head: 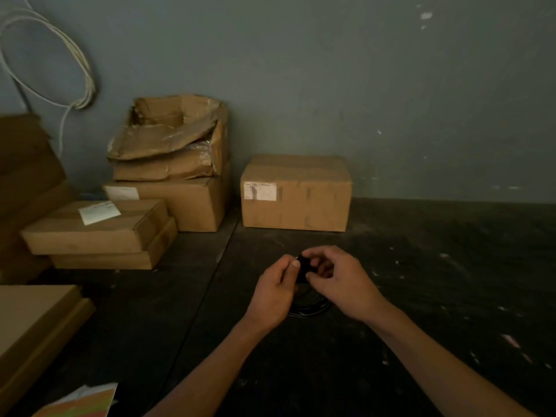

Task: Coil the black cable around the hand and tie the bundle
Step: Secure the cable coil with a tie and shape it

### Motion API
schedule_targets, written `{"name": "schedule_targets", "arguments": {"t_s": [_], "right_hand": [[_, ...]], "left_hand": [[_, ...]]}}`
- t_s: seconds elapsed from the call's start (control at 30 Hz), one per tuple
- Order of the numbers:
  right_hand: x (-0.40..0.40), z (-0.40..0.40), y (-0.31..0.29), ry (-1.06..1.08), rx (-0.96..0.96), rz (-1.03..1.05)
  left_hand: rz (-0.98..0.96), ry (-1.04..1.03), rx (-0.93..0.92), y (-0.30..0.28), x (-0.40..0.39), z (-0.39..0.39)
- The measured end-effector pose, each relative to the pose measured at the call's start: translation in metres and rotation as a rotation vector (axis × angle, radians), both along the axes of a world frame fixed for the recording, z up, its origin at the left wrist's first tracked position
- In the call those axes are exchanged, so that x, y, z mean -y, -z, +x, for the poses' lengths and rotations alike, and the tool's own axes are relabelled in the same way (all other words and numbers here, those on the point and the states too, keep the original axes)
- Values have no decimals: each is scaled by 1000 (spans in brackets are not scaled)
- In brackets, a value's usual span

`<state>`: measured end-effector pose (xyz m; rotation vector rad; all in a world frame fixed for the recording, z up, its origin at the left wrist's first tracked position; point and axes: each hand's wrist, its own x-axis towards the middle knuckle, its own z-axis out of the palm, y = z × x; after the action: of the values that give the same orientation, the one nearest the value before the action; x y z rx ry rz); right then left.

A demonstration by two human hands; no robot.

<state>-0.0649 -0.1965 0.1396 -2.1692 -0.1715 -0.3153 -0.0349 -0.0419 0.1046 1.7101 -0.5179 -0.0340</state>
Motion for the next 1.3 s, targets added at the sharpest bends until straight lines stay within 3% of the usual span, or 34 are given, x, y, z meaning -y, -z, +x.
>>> {"name": "schedule_targets", "arguments": {"t_s": [0.17,0.4,0.7,1.03,1.1,1.23,1.3], "right_hand": [[7,-4,-10,-73,-23,238],[11,-10,-20,-86,53,185],[17,-13,-31,-169,-5,179],[22,-7,-33,-270,-63,177],[22,-7,-32,-259,-75,104],[16,-11,-27,-237,9,-90],[13,-15,-24,-279,21,-155]], "left_hand": [[38,13,106,-7,-3,0],[59,36,203,-17,1,-3],[165,98,289,-26,-6,1],[224,189,260,-36,-16,-1],[206,200,181,-33,-15,-2],[-81,124,-372,-17,-9,-4],[-159,10,-498,-6,-9,-2]]}}
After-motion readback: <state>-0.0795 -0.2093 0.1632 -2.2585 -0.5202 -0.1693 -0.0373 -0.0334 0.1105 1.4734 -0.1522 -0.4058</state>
